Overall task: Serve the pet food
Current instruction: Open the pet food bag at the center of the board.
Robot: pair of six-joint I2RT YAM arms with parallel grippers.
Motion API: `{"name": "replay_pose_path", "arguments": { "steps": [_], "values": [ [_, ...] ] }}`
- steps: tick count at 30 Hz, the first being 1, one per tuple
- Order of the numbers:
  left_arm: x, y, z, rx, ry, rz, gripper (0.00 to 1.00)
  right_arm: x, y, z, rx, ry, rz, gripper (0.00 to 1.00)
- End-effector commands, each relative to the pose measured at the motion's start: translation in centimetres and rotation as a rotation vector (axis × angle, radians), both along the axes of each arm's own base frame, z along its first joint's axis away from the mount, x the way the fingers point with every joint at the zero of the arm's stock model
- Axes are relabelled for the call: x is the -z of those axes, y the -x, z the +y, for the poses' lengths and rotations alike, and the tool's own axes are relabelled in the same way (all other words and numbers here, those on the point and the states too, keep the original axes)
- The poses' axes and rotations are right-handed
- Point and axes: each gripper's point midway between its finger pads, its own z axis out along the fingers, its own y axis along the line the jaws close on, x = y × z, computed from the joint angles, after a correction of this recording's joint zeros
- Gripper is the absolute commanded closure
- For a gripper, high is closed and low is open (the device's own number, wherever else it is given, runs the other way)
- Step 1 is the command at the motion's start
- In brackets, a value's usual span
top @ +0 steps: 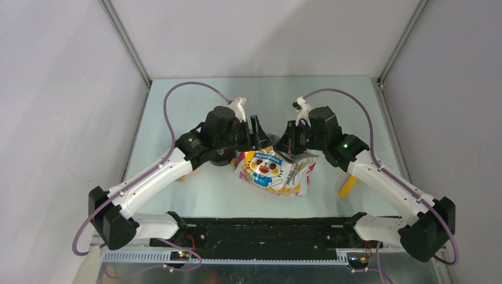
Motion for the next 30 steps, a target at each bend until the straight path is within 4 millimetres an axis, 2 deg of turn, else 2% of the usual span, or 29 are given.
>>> {"name": "replay_pose_path", "arguments": {
  "steps": [1, 6, 10, 12, 13, 14, 15, 17, 19, 21, 23, 24, 25, 26, 27, 29, 30],
  "values": [
    [-0.5, -0.7, -1.4, 0.0, 0.006, 0.013, 0.31, -4.4, 0.8, 1.9, -0.08, -0.13, -0.11, 1.0],
    [-0.7, -1.0, -2.3, 0.003, 0.007, 0.014, 0.33, -4.2, 1.3, 2.2, -0.088, -0.1, -0.141, 1.0],
    [-0.2, -1.3, -2.7, -0.008, -0.029, 0.025, 0.39, -4.6, 1.5, 2.1, -0.089, -0.103, -0.156, 1.0],
    [0.5, -1.4, -2.9, -0.011, -0.062, 0.04, 0.52, -4.9, 1.7, 2.1, -0.09, -0.106, -0.17, 1.0],
    [1.0, -1.5, -2.9, -0.019, -0.087, 0.05, 0.64, -4.9, 1.7, 2.0, -0.087, -0.104, -0.169, 1.0],
    [1.2, -1.5, -2.8, -0.019, -0.104, 0.049, 0.7, -4.9, 1.5, 1.7, -0.068, -0.102, -0.175, 1.0],
    [1.6, -1.5, -2.8, -0.02, -0.124, 0.054, 0.82, -4.8, 1.3, 1.5, -0.055, -0.101, -0.175, 1.0],
    [1.8, -1.5, -2.8, -0.017, -0.143, 0.051, 0.98, -5.1, 0.7, 0.7, -0.007, -0.1, -0.18, 1.0],
    [1.7, -1.4, -2.8, -0.007, -0.149, 0.034, 1.0, -5.1, -0.3, -0.2, 0.052, -0.088, -0.188, 1.0],
    [1.2, -1.4, -2.7, 0.004, -0.156, 0.0, 1.0, -5.2, -1.6, -1.5, 0.137, -0.059, -0.216, 1.0],
    [0.5, -1.6, -2.6, 0.009, -0.16, -0.031, 1.0, -5.1, -3.4, -3.7, 0.272, 0.003, -0.252, 1.0],
    [0.3, -1.6, -2.5, 0.012, -0.166, -0.038, 1.0, -5.1, -4.8, -5.7, 0.382, 0.061, -0.276, 1.0],
    [-0.3, -1.9, -2.5, 0.014, -0.167, -0.059, 1.0, -5.1, -5.4, -6.7, 0.431, 0.089, -0.286, 1.0],
    [-0.5, -2.0, -2.4, 0.013, -0.175, -0.065, 1.0, -5.2, -6.4, -8.9, 0.529, 0.142, -0.304, 1.0],
    [-1.2, -2.4, -2.5, 0.014, -0.176, -0.089, 1.0, -5.3, -6.9, -9.9, 0.573, 0.164, -0.311, 1.0],
    [-2.0, -2.8, -2.9, 0.029, -0.179, -0.117, 1.0, -5.7, -8.1, -13.2, 0.712, 0.23, -0.334, 1.0],
    [-1.7, -3.0, -3.0, 0.037, -0.193, -0.111, 1.0, -5.6, -8.4, -14.6, 0.757, 0.258, -0.332, 1.0]
  ]
}}
